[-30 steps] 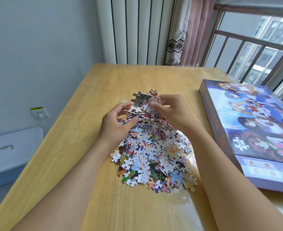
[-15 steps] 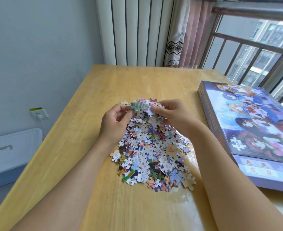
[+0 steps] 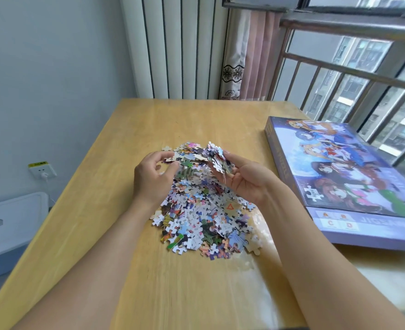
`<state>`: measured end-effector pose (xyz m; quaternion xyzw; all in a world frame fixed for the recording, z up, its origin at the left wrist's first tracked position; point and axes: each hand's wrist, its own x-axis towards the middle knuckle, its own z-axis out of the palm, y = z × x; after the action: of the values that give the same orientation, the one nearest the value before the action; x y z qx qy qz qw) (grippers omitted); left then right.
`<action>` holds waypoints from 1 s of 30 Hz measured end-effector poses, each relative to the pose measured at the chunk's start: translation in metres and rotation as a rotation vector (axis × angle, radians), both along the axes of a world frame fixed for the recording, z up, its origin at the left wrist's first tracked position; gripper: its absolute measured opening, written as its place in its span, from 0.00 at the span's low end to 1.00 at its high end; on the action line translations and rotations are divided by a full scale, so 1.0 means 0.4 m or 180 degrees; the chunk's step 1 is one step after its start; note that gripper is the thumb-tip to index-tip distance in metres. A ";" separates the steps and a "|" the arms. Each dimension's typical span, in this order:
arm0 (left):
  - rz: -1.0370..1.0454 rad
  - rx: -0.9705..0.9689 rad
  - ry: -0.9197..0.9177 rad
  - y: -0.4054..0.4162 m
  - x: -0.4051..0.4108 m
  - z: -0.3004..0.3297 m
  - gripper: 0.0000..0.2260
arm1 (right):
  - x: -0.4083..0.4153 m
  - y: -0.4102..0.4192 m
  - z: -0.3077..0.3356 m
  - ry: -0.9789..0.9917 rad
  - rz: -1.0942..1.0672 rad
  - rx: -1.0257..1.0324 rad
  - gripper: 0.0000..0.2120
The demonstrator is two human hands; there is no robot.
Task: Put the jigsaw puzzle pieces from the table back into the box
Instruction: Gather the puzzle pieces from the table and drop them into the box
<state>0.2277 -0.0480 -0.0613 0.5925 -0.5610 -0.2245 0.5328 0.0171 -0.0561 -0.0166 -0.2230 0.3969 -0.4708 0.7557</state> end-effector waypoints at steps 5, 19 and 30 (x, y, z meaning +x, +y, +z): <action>-0.0133 -0.0793 -0.0405 0.053 -0.029 0.009 0.07 | -0.034 0.062 0.029 0.0302 -0.0007 0.0016 0.10; -0.1742 -0.0813 -0.1853 0.190 -0.260 0.091 0.25 | -0.202 0.208 0.119 0.0694 -0.0262 -0.0265 0.06; -0.1870 -0.1099 -0.2187 0.224 -0.567 0.076 0.08 | -0.407 0.337 0.197 0.0732 -0.0757 -0.0427 0.16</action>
<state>0.0011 0.0416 -0.0308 0.3517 -0.8772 -0.0604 0.3212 -0.1458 0.0785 0.0623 -0.2768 0.4720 -0.5537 0.6277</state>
